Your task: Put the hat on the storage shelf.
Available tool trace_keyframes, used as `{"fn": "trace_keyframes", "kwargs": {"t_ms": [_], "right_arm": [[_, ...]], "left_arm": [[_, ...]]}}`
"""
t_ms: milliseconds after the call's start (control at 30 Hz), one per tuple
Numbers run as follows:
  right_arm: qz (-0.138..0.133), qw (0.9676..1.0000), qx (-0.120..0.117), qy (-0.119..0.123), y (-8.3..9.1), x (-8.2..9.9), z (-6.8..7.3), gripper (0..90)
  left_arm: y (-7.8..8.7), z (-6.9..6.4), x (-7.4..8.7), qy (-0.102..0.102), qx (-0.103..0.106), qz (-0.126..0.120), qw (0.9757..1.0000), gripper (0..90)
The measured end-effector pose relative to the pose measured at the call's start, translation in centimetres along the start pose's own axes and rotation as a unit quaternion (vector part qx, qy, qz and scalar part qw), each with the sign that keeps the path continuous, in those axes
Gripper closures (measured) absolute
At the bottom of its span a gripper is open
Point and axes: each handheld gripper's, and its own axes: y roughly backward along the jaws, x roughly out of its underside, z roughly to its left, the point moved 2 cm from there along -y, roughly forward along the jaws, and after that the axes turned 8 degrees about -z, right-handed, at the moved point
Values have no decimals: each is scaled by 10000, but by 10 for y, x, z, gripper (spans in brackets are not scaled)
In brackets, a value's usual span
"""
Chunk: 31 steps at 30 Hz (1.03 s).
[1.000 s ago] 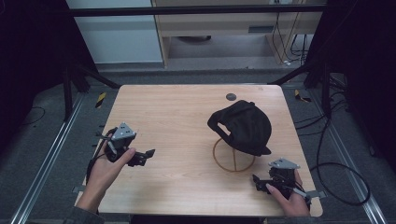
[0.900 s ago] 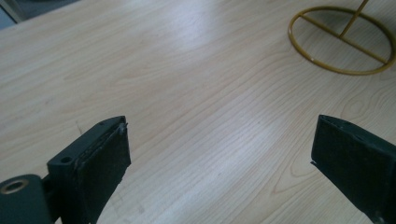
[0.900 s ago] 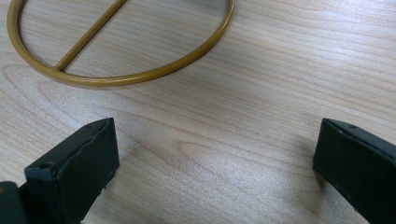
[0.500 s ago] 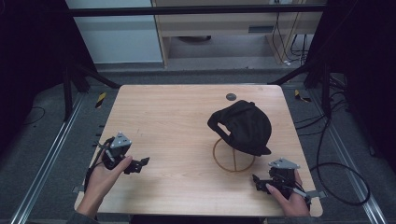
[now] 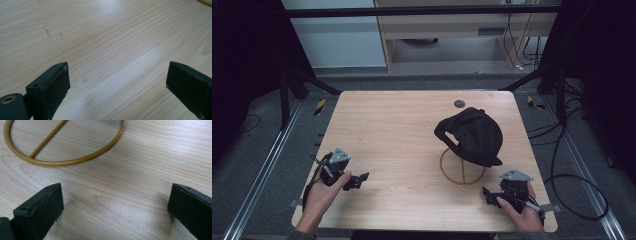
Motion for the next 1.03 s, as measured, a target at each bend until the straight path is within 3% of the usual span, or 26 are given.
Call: {"fn": "trace_keyframes", "kwargs": {"t_ms": [467,567,600,733,767,933,967,1033], "right_arm": [[1,10000,2,2,0,0,0,4],[0,10000,5,-4,0,0,0,4],[-1,10000,6,-5,0,0,0,4],[-1,10000,6,-6,0,0,0,4],[0,10000,6,-5,0,0,0,4],[-1,10000,9,-6,0,0,0,4],[-2,10000,13,-8,0,0,0,4],[-3,10000,20,-14,0,0,0,4]], "left_arm": [[-7,24,33,246,-376,-61,9990,45],[-13,28,38,301,-410,-71,9987,43],[-19,31,42,280,-410,53,9988,41],[-29,37,47,357,-442,143,9983,41],[-32,38,49,341,-440,-15,9985,0],[-33,39,49,337,-424,-11,9985,0],[-33,40,49,360,-472,3,9982,0],[-34,39,48,599,-725,-12,9956,0]]}}
